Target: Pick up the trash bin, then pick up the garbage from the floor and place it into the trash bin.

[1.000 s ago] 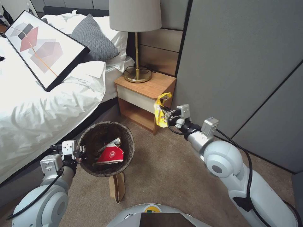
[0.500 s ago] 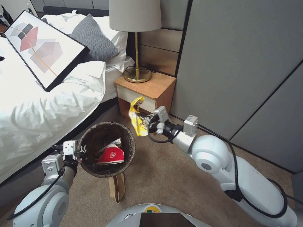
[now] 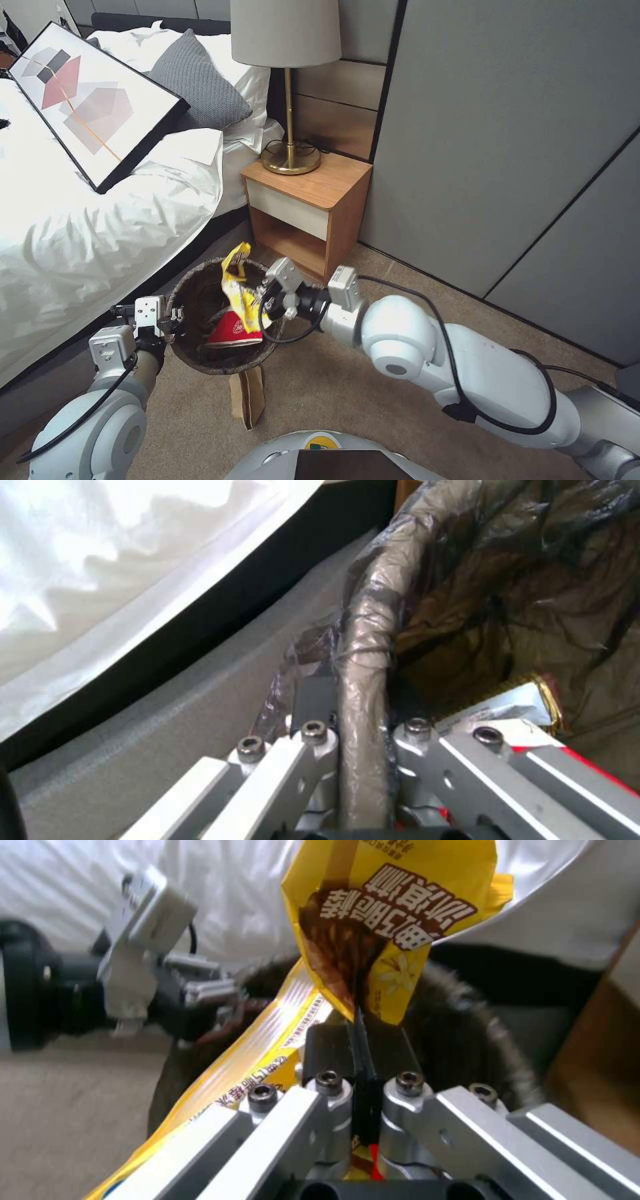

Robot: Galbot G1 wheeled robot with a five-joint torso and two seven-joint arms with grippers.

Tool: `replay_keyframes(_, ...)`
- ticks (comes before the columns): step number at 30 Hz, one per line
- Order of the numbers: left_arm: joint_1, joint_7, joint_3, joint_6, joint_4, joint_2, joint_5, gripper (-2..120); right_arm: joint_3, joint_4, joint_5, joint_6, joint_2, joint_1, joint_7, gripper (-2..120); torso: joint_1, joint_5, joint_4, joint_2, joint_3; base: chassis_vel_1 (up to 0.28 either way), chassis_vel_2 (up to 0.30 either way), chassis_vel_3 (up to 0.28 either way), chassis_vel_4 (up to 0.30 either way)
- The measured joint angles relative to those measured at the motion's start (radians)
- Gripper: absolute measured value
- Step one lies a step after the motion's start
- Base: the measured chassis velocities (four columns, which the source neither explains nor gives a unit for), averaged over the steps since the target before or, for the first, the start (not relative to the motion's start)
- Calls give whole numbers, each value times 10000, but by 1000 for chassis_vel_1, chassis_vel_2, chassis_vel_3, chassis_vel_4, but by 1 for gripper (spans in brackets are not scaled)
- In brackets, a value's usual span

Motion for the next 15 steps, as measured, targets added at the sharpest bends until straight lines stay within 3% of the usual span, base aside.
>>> replay_keyframes(12,1,-16,31,1,0,-46,0,3,-1146,-572,98,-389,784,229,1120,-1,0,0,1,0,0,0,0,0,0)
replay_keyframes(15,-2,-17,34,1,0,-50,-4,3,-1248,-707,122,-452,950,240,1448,6,0,0,1,0,0,0,0,0,0)
